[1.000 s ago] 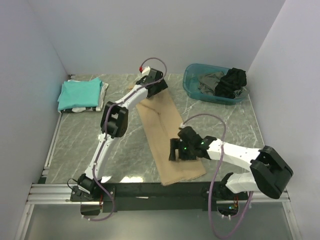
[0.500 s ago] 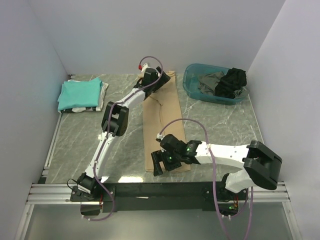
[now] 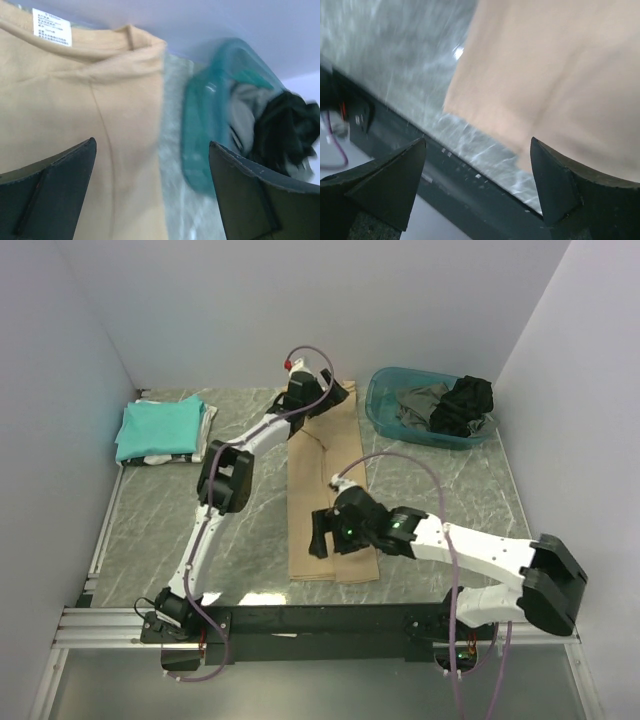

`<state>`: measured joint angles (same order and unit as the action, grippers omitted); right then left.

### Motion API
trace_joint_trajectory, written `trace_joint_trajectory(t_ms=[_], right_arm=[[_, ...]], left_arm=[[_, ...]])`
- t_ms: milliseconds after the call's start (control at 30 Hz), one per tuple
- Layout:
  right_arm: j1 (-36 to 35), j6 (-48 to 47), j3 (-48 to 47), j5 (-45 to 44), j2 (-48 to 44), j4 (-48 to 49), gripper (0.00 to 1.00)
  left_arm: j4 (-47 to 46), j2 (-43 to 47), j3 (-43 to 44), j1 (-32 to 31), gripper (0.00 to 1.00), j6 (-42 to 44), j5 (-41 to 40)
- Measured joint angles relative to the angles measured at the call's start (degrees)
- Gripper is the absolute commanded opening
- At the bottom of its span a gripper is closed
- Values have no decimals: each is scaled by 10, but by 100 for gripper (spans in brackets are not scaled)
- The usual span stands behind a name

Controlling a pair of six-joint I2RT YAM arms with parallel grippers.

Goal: Fold and stack the t-shirts
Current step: Fold the tshirt

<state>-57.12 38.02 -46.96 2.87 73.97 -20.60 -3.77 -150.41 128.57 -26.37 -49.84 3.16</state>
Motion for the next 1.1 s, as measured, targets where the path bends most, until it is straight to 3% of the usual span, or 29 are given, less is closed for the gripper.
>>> trace_joint_trajectory(t_ms=[233, 333, 533, 800, 967, 1100], right_arm=[[120, 0, 36, -45, -124, -31, 94], [141, 0, 63, -66, -163, -55, 95], [163, 1, 128, -58, -210, -87, 97], [169, -1, 186, -14, -217, -94, 100], [169, -1, 207, 16, -222, -94, 100], [169, 5, 228, 42, -220, -82, 95]], left_arm=[[14, 274, -167, -17, 99, 79, -9], [9, 396, -241, -29, 99, 99, -17], [15, 630, -518, -87, 99, 86, -52], [130, 773, -863, -214, 100, -18, -77], [197, 848, -930, -273, 99, -95, -82], [209, 860, -952, -300, 88, -140, -79]])
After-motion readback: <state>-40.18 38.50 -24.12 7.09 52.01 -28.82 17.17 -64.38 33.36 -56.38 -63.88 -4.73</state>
